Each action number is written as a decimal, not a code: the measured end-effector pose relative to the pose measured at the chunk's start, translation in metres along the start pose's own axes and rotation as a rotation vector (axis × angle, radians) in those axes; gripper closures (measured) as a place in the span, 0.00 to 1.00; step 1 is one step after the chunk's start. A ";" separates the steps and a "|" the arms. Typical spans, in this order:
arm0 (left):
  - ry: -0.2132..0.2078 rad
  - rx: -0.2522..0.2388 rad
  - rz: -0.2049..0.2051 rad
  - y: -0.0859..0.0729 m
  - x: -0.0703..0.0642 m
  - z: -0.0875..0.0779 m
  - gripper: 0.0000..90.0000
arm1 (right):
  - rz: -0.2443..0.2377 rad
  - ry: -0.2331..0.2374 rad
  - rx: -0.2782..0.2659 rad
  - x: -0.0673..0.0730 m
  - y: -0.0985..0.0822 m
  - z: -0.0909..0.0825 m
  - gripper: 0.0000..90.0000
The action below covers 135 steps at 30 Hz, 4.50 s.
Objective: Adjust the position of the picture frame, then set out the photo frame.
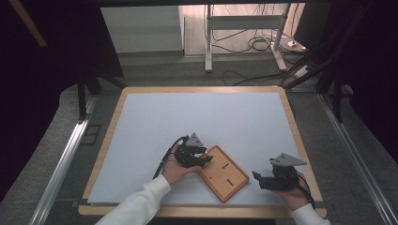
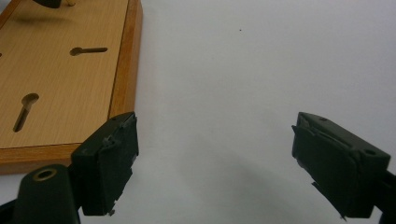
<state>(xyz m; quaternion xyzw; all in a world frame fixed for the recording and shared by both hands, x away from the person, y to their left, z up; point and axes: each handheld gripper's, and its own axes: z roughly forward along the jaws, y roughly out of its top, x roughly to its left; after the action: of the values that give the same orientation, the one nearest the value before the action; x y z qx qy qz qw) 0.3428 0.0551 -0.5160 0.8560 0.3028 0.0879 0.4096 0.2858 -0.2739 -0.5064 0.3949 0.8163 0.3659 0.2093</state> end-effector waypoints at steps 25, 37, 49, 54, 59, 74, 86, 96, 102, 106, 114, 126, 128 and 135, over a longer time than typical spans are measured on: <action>-0.007 -0.037 -0.018 -0.004 0.002 0.002 0.93 | 0.004 -0.007 0.006 -0.001 -0.001 0.001 0.16; 0.002 -0.047 -0.029 -0.001 0.010 -0.009 0.92 | 0.002 -0.007 0.003 -0.001 0.000 -0.001 0.16; 0.008 -0.080 -0.039 0.008 0.029 -0.024 0.93 | 0.003 -0.005 0.002 -0.001 0.000 -0.001 0.16; -0.002 -0.077 -0.028 0.013 0.041 -0.021 0.93 | 0.003 -0.007 0.001 -0.002 0.000 -0.001 0.16; 0.018 -0.058 -0.016 0.012 0.055 -0.018 0.93 | 0.004 -0.007 0.002 -0.003 -0.001 -0.001 0.16; -0.023 -0.030 -0.001 0.012 0.080 0.006 0.93 | 0.004 0.000 0.016 -0.002 -0.002 0.003 0.16; -0.031 -0.041 -0.008 0.015 0.076 0.007 0.83 | -0.002 0.002 0.020 -0.001 -0.002 0.002 0.16; 0.021 -0.062 0.069 0.011 0.053 -0.027 0.38 | -0.013 0.011 -0.006 0.002 -0.001 0.001 0.16; 0.009 -0.058 0.047 0.003 0.051 -0.036 0.35 | -0.023 0.015 -0.017 0.005 0.000 0.003 0.16; 0.011 -0.043 0.029 -0.003 0.053 -0.041 0.35 | -0.031 0.017 -0.029 0.006 -0.001 0.003 0.16; 0.010 -0.042 0.025 -0.006 0.053 -0.042 0.35 | -0.032 0.022 -0.054 0.007 -0.001 0.005 0.16; 0.013 -0.046 0.023 -0.003 0.059 -0.042 0.35 | -0.057 0.027 -0.077 0.016 0.000 0.004 0.16; 0.014 -0.043 0.027 -0.002 0.059 -0.041 0.36 | -0.059 0.027 -0.076 0.016 0.000 0.004 0.16; 0.010 -0.034 0.045 0.004 0.060 -0.034 0.38 | -0.060 0.033 -0.075 0.019 0.001 0.007 0.16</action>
<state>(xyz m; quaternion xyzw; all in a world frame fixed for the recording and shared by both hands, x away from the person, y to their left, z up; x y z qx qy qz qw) 0.3796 0.1105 -0.4965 0.8550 0.2839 0.1067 0.4206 0.2791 -0.2551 -0.5110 0.3561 0.8168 0.3964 0.2212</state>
